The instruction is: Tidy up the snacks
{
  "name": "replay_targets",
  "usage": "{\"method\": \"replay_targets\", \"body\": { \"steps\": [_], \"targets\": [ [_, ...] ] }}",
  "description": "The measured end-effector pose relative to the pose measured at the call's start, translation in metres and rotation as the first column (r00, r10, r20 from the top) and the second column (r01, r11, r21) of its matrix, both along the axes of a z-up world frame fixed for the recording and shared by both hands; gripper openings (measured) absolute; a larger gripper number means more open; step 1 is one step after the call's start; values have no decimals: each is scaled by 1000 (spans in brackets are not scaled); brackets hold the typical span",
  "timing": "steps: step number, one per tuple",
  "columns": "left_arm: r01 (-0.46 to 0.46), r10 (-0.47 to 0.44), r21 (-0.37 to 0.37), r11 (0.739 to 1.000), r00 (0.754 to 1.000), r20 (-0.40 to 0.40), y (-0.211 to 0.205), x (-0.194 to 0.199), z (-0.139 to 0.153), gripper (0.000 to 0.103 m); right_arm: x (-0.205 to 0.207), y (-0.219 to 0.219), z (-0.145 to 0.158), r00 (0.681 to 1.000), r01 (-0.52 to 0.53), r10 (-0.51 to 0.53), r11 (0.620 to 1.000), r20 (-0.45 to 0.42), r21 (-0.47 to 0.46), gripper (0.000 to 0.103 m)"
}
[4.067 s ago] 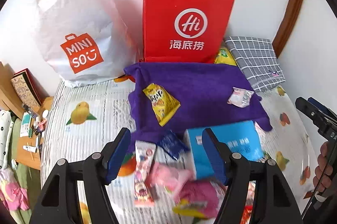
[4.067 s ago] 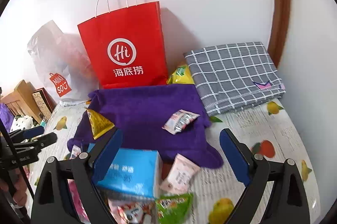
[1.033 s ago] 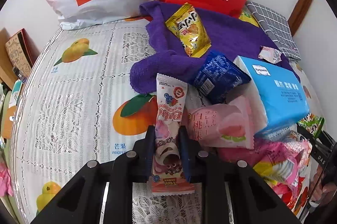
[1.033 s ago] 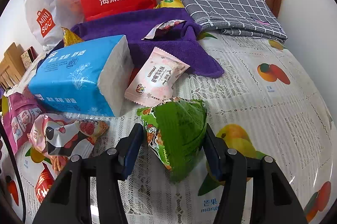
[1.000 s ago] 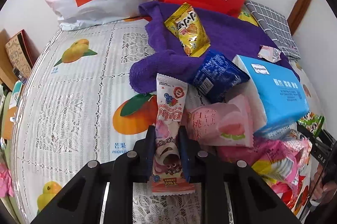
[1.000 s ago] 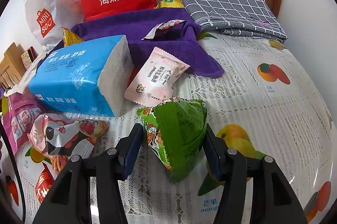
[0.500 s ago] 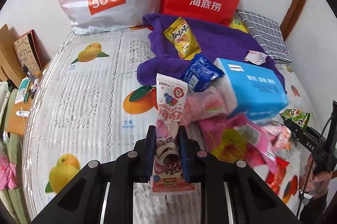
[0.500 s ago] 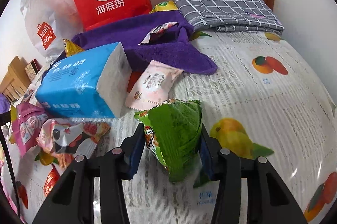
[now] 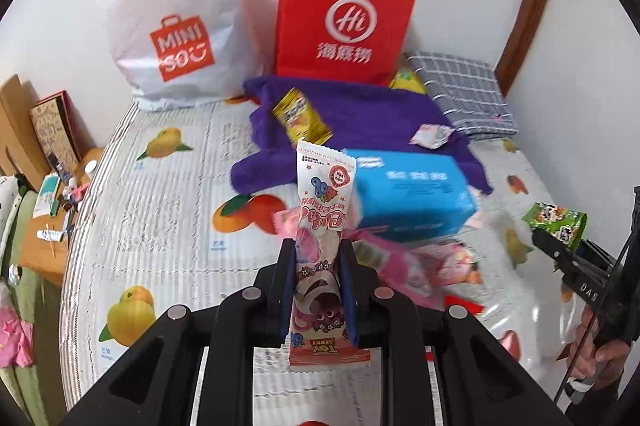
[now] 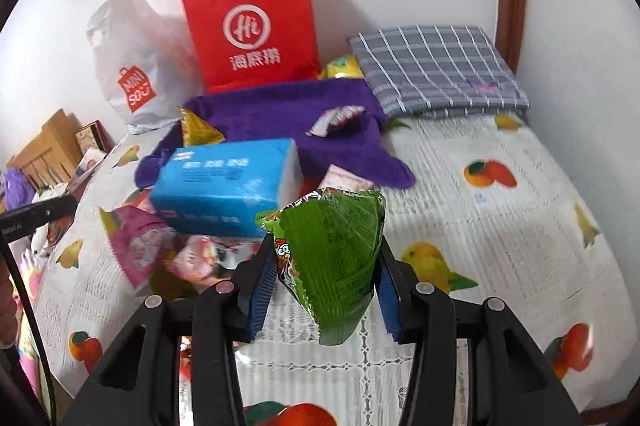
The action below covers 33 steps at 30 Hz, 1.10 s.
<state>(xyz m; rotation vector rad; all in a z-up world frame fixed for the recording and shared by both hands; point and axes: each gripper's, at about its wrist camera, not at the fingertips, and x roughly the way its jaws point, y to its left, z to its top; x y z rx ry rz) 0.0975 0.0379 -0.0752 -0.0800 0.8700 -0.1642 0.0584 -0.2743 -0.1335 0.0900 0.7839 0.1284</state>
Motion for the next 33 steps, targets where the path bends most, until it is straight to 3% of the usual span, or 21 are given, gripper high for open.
{"method": "replay_targets", "body": {
  "steps": [4, 18, 33],
  "targets": [
    [21, -21, -8, 1000, 1000, 12, -13, -2, 12, 20, -6, 11, 18, 999, -52, 52, 998, 16, 44, 46],
    [57, -58, 17, 998, 997, 57, -42, 16, 45, 20, 10, 35, 65, 992, -94, 94, 996, 84, -7, 46],
    [87, -88, 21, 996, 996, 33, -53, 53, 40, 20, 49, 36, 66, 992, -98, 98, 995, 73, 0, 46]
  ]
}}
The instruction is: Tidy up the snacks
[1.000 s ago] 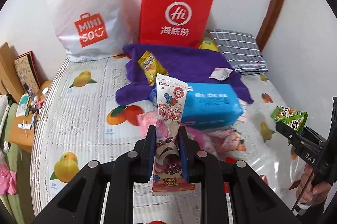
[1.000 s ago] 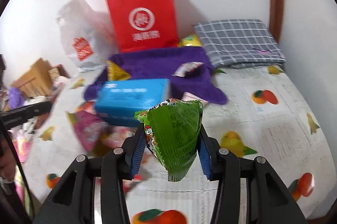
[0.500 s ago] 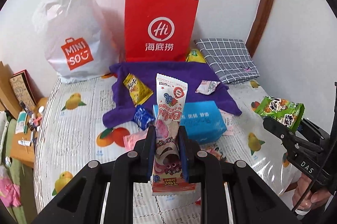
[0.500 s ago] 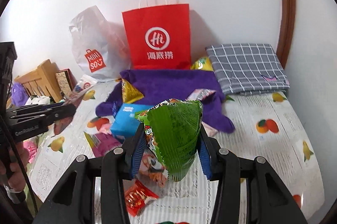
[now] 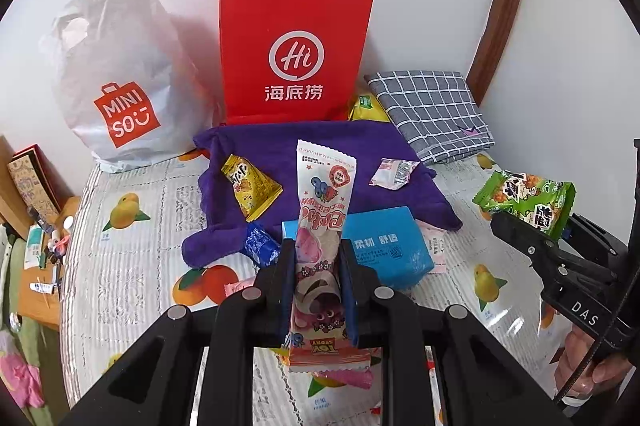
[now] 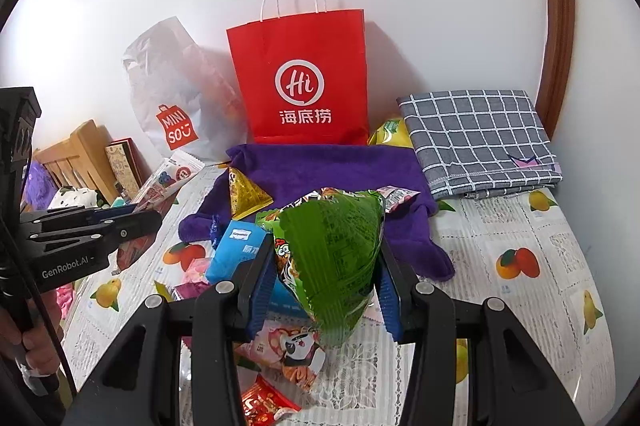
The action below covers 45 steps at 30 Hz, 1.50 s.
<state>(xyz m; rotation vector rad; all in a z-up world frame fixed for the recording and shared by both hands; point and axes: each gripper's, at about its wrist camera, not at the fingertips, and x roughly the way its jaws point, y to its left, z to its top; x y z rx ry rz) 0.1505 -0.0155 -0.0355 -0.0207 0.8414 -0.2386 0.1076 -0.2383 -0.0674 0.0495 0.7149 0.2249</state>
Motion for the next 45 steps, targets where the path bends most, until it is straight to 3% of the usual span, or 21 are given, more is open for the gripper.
{"method": "replay_targets", "body": {
  "steps": [19, 45],
  "targets": [
    [-22, 22, -18, 1000, 999, -29, 15, 39, -16, 20, 46, 2, -7, 1000, 19, -19, 1000, -21, 8, 46],
    [-39, 38, -8, 999, 999, -12, 30, 66, -22, 20, 85, 14, -14, 1000, 7, -8, 1000, -29, -3, 46]
  ]
}}
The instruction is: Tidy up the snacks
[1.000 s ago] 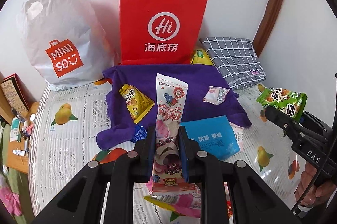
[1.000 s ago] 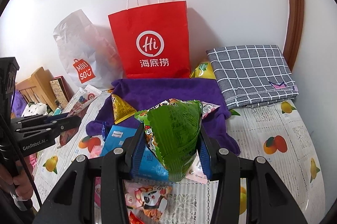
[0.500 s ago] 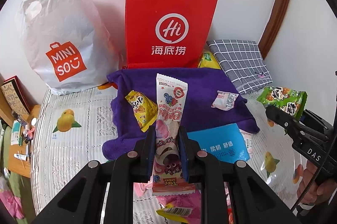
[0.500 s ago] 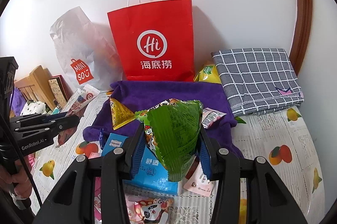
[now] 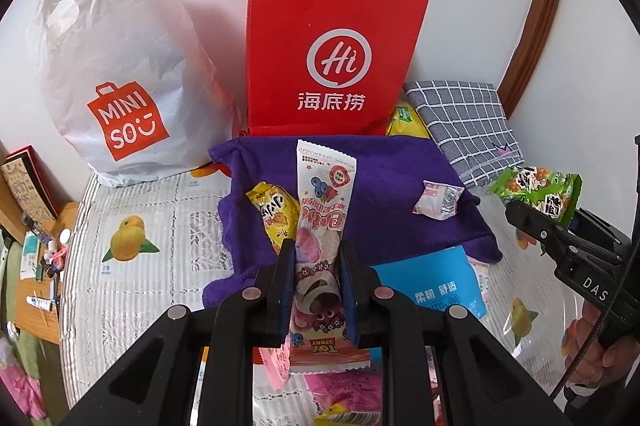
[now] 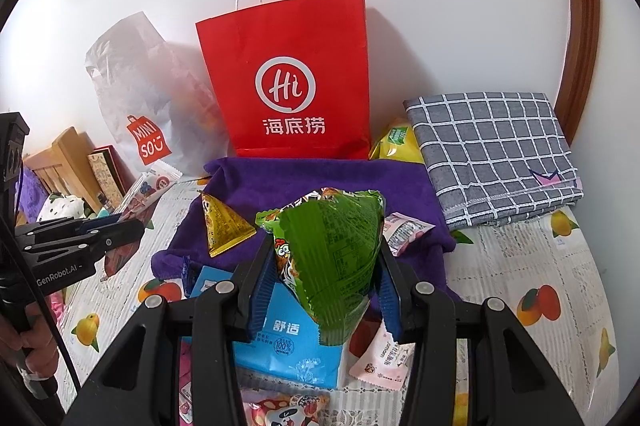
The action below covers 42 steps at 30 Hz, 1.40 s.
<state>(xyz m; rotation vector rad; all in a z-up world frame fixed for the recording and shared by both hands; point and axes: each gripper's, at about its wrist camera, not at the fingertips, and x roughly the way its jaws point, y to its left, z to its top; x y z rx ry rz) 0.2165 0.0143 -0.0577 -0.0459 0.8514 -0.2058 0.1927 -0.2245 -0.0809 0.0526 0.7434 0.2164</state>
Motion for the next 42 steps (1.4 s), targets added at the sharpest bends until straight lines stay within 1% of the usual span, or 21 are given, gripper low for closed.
{"method": "replay_targets", "body": {
  "steps": [31, 35, 42],
  "targets": [
    [-9, 9, 3, 1000, 1000, -10, 9, 24, -8, 20, 31, 2, -6, 1000, 1, 0, 1000, 8, -23, 46],
    [-20, 21, 11, 1000, 1000, -9, 12, 27, -11, 20, 35, 4, -8, 1000, -2, 2, 1000, 6, -23, 46],
    [-54, 53, -13, 998, 998, -28, 26, 33, -17, 20, 43, 4, -15, 1000, -2, 2, 1000, -1, -9, 46]
  ]
}}
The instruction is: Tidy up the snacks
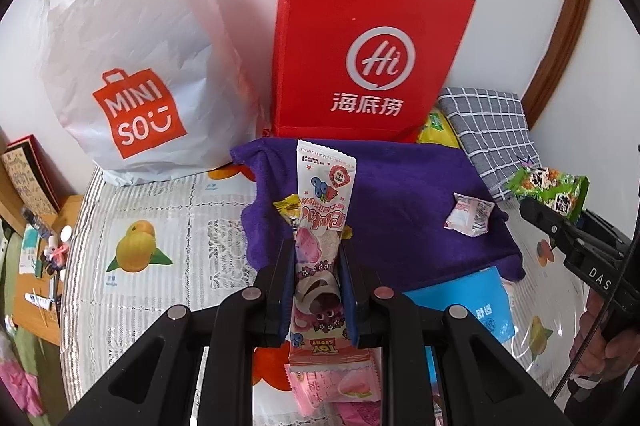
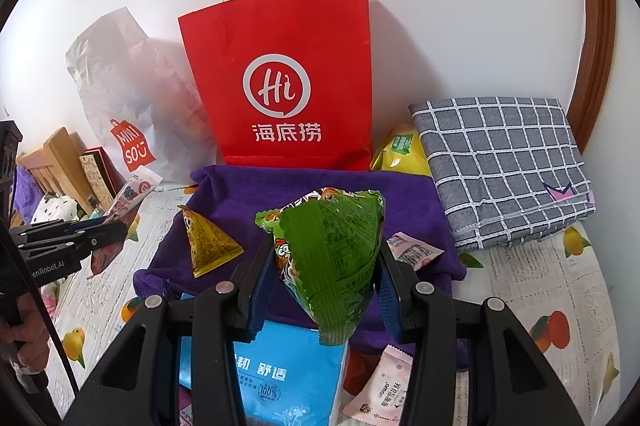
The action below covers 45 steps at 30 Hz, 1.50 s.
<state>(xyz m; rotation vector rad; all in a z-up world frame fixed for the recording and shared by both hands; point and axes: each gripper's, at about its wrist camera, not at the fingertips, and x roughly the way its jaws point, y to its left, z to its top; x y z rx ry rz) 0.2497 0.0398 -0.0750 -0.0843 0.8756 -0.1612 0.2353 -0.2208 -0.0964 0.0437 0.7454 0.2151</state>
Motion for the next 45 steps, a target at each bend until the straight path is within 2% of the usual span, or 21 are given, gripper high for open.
{"method": "replay_targets", "body": {
  "steps": [7, 12, 26, 45],
  "targets": [
    [-35, 35, -13, 999, 999, -15, 14, 8, -5, 20, 13, -2, -18, 999, -11, 12, 1000, -31, 29, 46],
    [-70, 68, -38, 997, 996, -49, 23, 19, -17, 20, 27, 0, -35, 998, -12, 13, 1000, -54, 9, 46],
    [-111, 104, -58, 992, 988, -113, 25, 54, -42, 20, 61, -4, -74, 989, -25, 29, 999, -147, 28, 46],
    [-129, 107, -125, 984, 981, -164, 20, 78, -60, 20, 78, -2, -97, 980, -38, 41, 999, -197, 20, 46]
  ]
}}
